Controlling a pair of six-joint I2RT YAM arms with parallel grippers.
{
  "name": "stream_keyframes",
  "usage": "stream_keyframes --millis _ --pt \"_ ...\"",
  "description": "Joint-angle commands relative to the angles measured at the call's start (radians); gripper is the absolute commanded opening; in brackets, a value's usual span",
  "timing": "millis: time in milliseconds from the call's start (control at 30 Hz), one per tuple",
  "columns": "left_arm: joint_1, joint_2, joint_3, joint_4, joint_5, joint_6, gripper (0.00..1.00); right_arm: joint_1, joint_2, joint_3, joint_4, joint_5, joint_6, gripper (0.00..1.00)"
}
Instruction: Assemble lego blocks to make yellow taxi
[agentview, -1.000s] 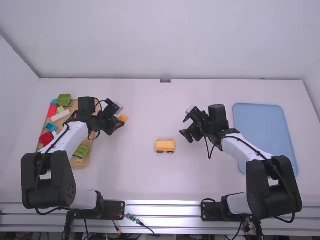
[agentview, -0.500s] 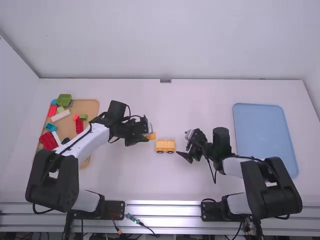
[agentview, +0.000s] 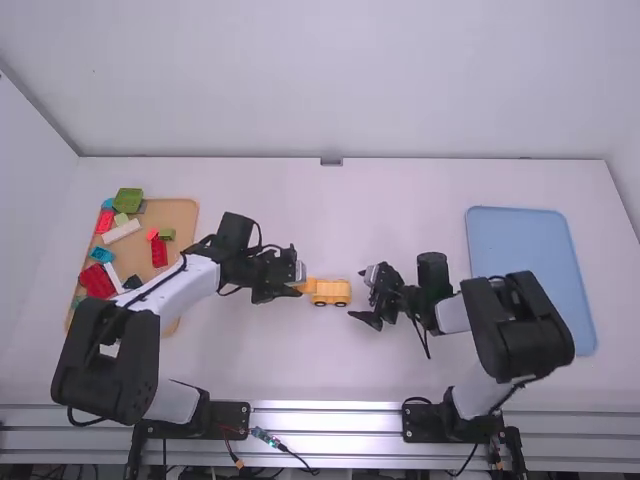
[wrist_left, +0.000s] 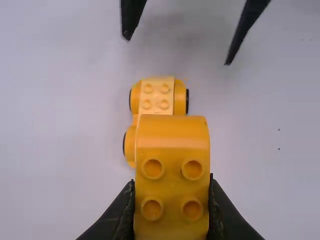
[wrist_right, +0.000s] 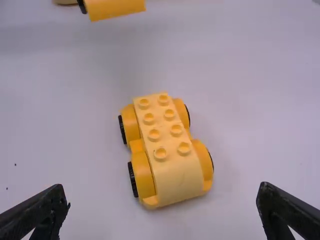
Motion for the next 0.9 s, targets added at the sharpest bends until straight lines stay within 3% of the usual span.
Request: stream_keyframes --millis 0,167,333,433,633,867 --pt "-0.002 -0.003 -0.006 0.016 0.054 -0.029 0.02 0.002 0.097 0.076 0.000 -0.096 -0.031 0.99" --pt "-0.028 0.024 -0.005 0.067 0.043 -0.089 0.02 0.003 0.238 0.170 0.000 -0.221 -0.087 0.99" --pt "-0.046 0.079 -0.005 0.128 0.035 -0.139 0.02 0.004 0.306 0.206 0.000 -0.182 -0.048 0.99" --pt "-0.047 0.109 -0.005 0.165 0.006 -0.179 0.02 0.024 0.301 0.192 0.028 -0.100 -0.006 0.99" --pt "-0.055 0.146 -0.005 0.187 0.001 -0.186 0.02 0.097 0.297 0.088 0.307 0.021 0.090 0.99" --pt "-0.101 0.154 -0.005 0.209 -0.023 -0.187 0.02 0.156 0.299 0.087 0.335 0.067 0.110 0.99"
